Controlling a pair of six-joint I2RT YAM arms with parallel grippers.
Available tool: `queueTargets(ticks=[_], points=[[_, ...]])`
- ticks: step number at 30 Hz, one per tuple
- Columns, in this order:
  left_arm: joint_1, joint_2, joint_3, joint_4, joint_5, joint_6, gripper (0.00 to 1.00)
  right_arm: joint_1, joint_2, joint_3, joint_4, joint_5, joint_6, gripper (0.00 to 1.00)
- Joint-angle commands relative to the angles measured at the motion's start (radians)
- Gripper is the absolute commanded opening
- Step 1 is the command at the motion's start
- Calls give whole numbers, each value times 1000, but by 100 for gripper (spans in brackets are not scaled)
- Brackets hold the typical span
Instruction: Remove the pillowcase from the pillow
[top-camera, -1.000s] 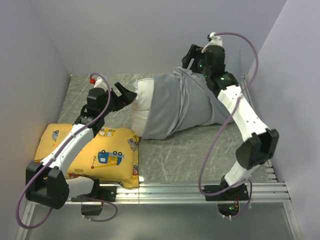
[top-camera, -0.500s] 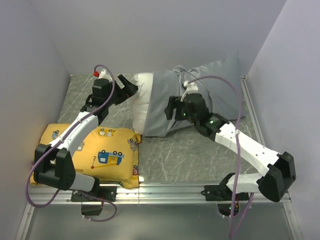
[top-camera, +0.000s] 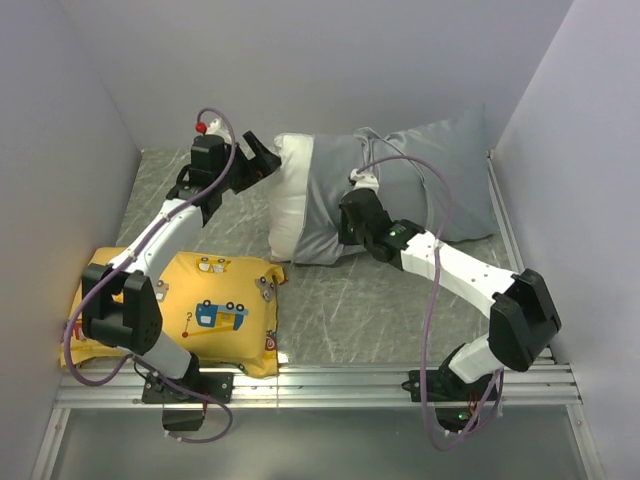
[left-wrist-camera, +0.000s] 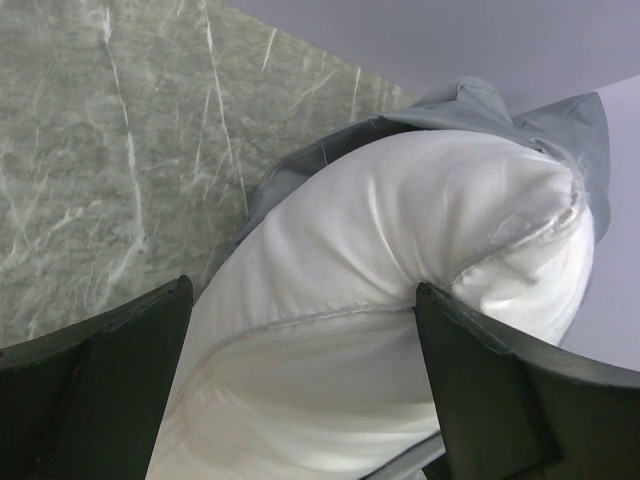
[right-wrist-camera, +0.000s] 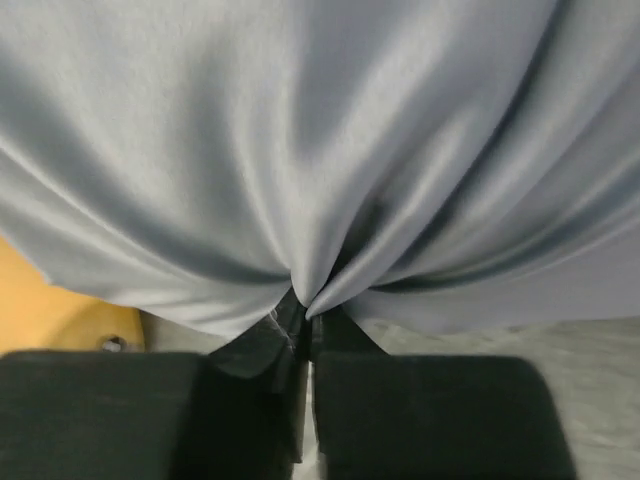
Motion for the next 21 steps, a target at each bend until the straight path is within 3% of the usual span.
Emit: queueTargets(ticks=[1, 6, 10, 17, 21], points=[[10, -9, 98, -12, 74, 42, 99, -44, 18, 111, 28, -60, -12, 0], [77, -73, 69, -25, 102, 42, 99, -223, 27, 227, 60, -327, 42, 0], [82, -136, -11, -19, 186, 50, 99, -279, 90, 342, 37, -398, 51, 0], [69, -144, -328, 212, 405, -64, 99, -326, 197, 482, 29, -485, 82, 0], [49, -109, -382, 278, 433, -94, 99, -340, 223, 525, 18, -501, 88, 0]])
